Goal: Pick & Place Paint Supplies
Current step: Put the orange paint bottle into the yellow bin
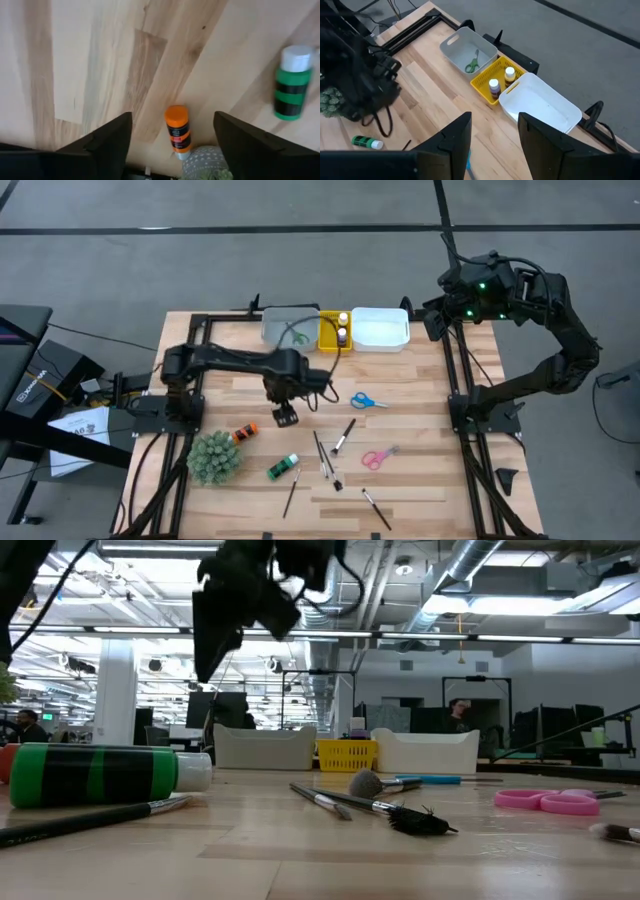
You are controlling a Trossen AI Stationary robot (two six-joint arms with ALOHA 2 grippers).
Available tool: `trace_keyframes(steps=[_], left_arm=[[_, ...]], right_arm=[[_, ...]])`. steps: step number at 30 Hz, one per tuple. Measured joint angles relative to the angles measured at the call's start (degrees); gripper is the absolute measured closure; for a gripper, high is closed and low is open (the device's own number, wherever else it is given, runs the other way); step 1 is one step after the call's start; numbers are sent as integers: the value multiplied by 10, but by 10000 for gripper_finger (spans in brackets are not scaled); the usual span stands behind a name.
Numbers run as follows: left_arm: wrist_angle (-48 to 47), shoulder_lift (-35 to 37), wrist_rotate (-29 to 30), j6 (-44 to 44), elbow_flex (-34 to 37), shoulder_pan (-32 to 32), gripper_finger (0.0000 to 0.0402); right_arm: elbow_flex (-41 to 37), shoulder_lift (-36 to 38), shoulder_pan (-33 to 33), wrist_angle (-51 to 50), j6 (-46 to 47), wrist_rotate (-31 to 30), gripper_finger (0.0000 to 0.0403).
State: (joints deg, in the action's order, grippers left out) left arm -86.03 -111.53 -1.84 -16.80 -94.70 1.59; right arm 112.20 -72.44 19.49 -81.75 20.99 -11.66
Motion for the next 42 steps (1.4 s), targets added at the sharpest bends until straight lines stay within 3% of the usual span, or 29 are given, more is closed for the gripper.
trace_keyframes(steps=[5,10,16,23,42], left_arm=[[-6,-36,1,3,7,-2,93],[2,-32,-2,0,88,-2,72],[30,-32,-84,-26,172,-6,53],[76,-32,-92,-46,186,-27,42],[163,-32,-100,-91,261,-28,78]], right_arm=[[0,0,0,-4,0,11,245],[0,0,-2,-9,-4,14,245],[0,0,-5,-6,-12,14,245],[0,0,-5,-6,-17,14,245],[0,0,-7,-6,-16,14,245]])
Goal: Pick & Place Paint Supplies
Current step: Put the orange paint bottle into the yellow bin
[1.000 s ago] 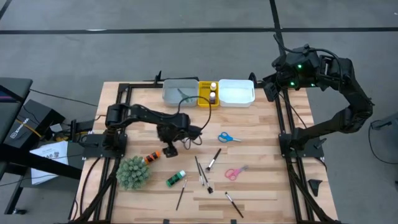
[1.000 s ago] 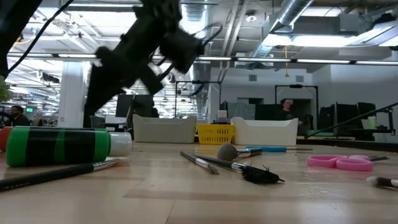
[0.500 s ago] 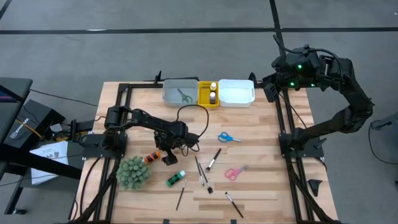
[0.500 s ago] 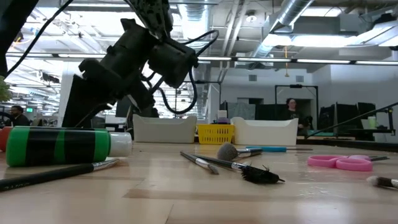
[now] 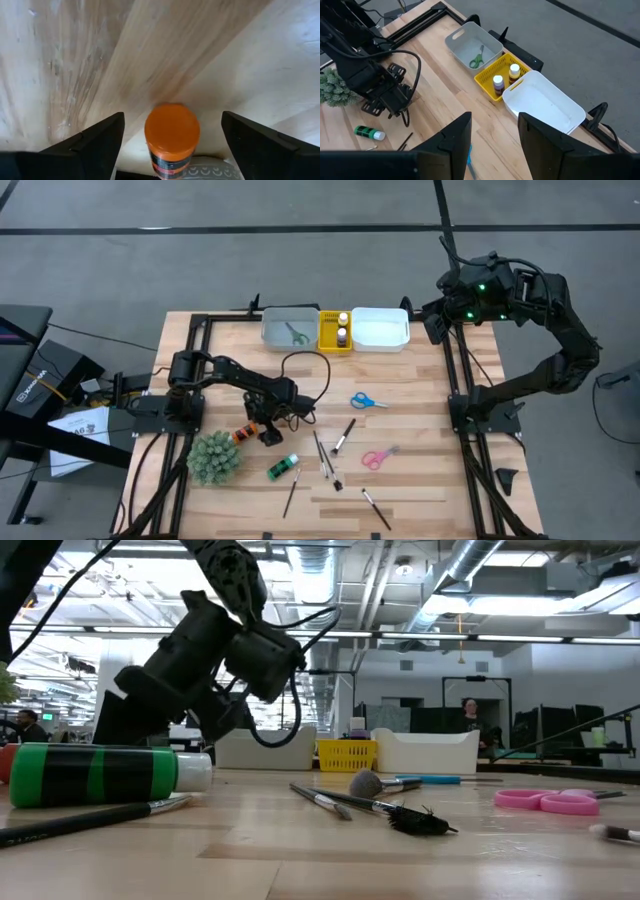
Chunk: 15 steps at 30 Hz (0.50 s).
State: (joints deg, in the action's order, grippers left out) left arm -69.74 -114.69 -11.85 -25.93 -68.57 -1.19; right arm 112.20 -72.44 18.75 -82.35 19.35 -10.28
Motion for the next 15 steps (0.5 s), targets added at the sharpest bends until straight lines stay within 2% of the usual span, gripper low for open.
trace_keyframes(steps=[15], left_arm=[[18,0,8,-5,2,0,134]], right_arm=[[0,0,-1,0,1,0,245]])
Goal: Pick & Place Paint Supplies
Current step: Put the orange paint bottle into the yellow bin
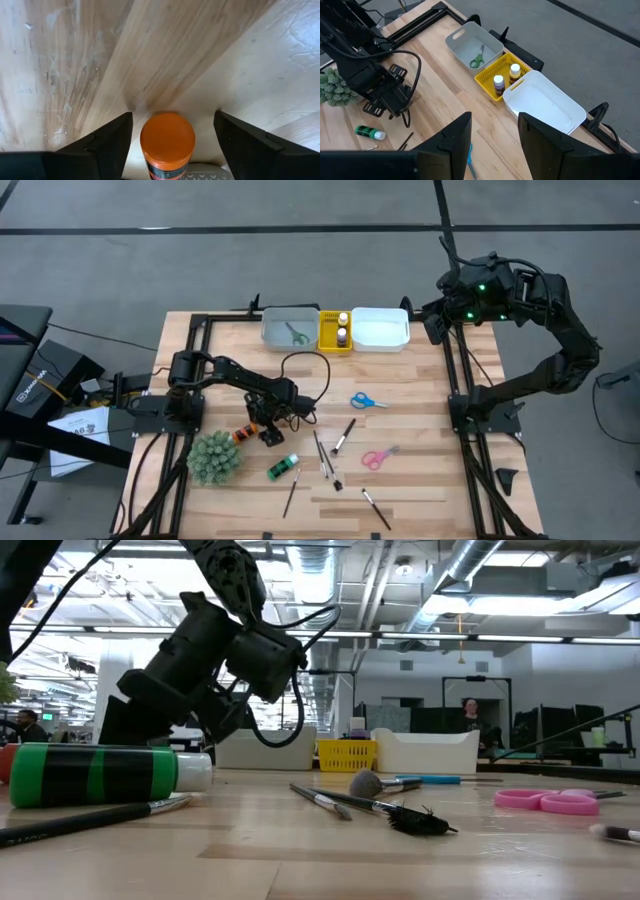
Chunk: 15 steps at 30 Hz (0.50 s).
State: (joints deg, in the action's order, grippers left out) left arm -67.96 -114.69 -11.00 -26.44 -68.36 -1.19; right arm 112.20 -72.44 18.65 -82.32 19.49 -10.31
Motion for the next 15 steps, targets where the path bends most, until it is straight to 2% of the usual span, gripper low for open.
trace_keyframes(steps=[15], left_arm=[[-1,0,4,0,0,0,193]], right_arm=[[0,0,0,0,0,0,245]])
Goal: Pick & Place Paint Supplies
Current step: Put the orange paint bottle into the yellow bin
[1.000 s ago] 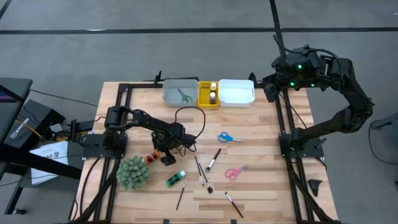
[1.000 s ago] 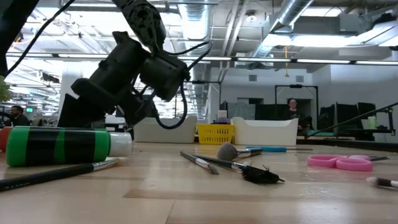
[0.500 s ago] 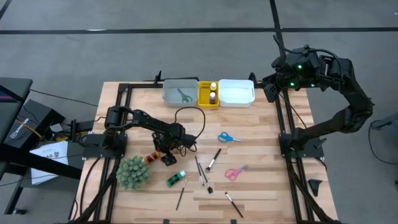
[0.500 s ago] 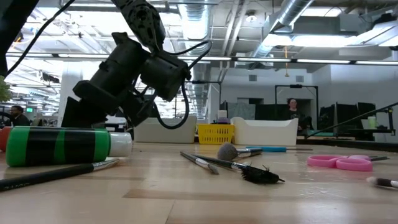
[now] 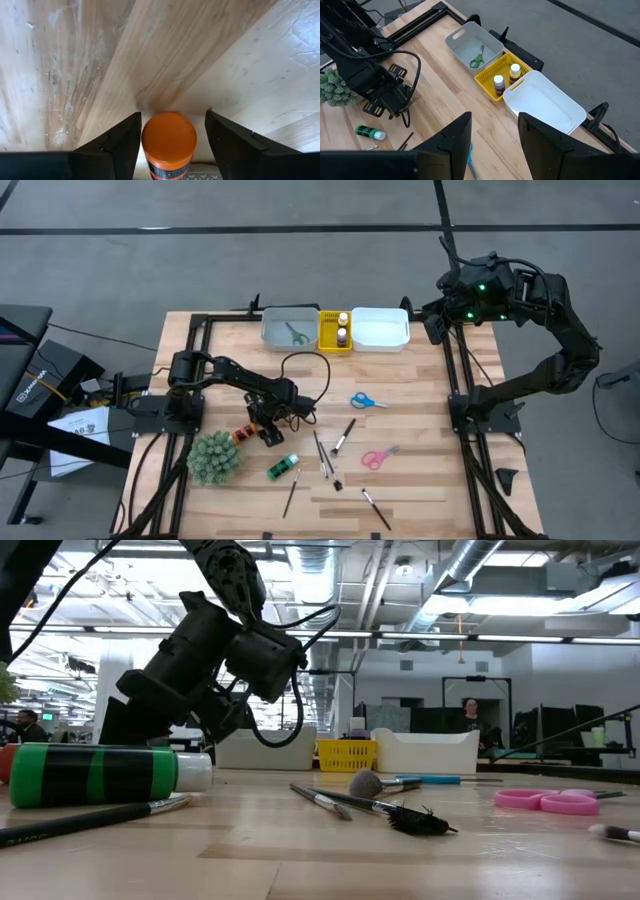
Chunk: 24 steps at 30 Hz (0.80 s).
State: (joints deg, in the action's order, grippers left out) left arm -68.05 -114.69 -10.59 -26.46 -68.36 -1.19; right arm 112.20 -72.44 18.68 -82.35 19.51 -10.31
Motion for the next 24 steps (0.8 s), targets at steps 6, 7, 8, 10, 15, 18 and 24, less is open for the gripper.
trace_keyframes(steps=[6,7,8,10,15,18,24], left_arm=[[0,0,0,-3,0,0,222],[0,0,0,-7,0,0,229],[0,0,0,-9,0,0,235],[0,0,0,-9,0,0,248],[-1,0,0,-10,0,0,265],[-1,0,0,-10,0,0,264],[0,0,1,-12,0,7,264]], right_arm=[[0,0,0,0,0,0,245],[0,0,0,0,0,0,245],[0,0,0,0,0,0,245],[0,0,0,0,0,0,245],[0,0,0,0,0,0,245],[0,0,0,0,0,0,245],[0,0,0,0,-1,0,245]])
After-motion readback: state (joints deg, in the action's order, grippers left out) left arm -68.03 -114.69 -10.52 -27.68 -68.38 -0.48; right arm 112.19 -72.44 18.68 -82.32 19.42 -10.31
